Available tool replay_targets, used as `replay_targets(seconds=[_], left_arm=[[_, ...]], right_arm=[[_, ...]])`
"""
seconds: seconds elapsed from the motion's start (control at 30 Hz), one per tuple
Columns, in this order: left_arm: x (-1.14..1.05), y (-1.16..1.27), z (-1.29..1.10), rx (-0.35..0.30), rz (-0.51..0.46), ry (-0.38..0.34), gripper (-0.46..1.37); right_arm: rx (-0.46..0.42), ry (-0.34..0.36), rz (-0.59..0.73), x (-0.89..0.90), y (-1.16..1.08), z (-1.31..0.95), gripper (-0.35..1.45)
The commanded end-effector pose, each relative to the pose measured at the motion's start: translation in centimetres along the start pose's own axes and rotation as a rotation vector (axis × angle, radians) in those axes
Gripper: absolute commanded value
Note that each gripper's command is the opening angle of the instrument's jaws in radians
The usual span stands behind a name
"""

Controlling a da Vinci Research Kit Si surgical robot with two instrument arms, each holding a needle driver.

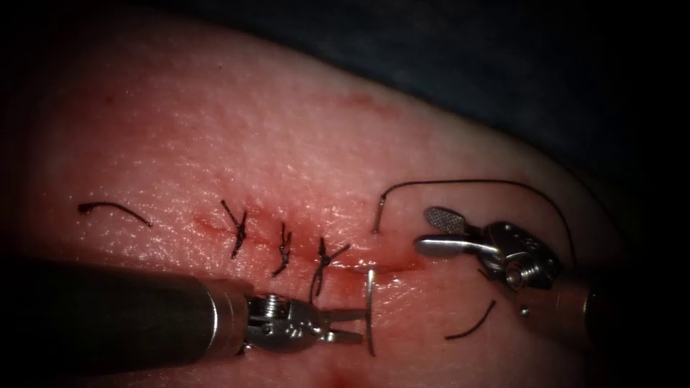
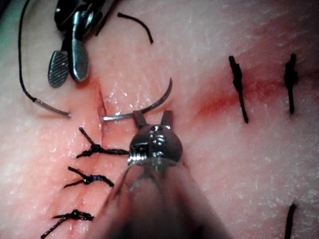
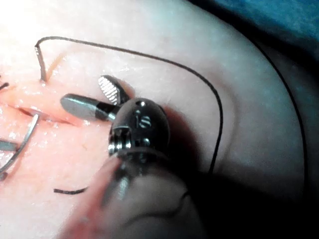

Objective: Wound Closure
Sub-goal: Grab the needle with the left gripper and extract it from the tissue

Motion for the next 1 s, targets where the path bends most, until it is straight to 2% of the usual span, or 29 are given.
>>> replay_targets(seconds=[0.03,0.07,0.23,0.27,0.4,0.73,0.8,0.87,0.93,0.97,1.0], left_arm=[[-0.01,0.0,0.0,-0.001,0.003,0.004,0.62],[-0.01,0.0,0.0,-0.001,0.004,0.004,0.65],[0.0,-0.01,0.02,-0.006,0.008,0.009,1.02],[0.01,-0.01,0.02,-0.006,0.008,0.009,1.04],[0.03,-0.02,0.06,-0.004,0.009,0.014,1.03],[0.1,-0.03,0.22,0.0,0.024,0.056,0.82],[0.11,-0.04,0.23,0.004,0.024,0.064,0.69],[0.12,-0.06,0.23,0.012,0.022,0.077,0.44],[0.13,-0.11,0.24,0.024,0.019,0.098,-0.14],[0.13,-0.12,0.24,0.026,0.019,0.104,-0.32],[0.14,-0.13,0.24,0.027,0.019,0.107,-0.35]], right_arm=[[0.004,-0.003,-0.003,-0.01,0.01,0.0,0.87],[0.004,-0.002,-0.003,-0.01,0.01,0.0,0.87],[0.004,-0.003,-0.003,-0.02,0.01,0.0,0.83],[0.004,-0.003,-0.003,-0.02,0.01,0.0,0.82],[0.005,-0.003,-0.004,-0.02,0.01,0.0,0.8],[0.005,-0.003,-0.004,-0.03,0.0,0.0,0.77],[0.005,-0.003,-0.004,-0.03,0.0,0.0,0.76],[0.005,-0.003,-0.004,-0.03,0.0,0.0,0.76],[0.005,-0.003,-0.004,-0.03,0.0,0.0,0.75],[0.005,-0.003,-0.004,-0.03,0.0,0.0,0.75],[0.005,-0.003,-0.004,-0.03,0.0,0.0,0.75]])
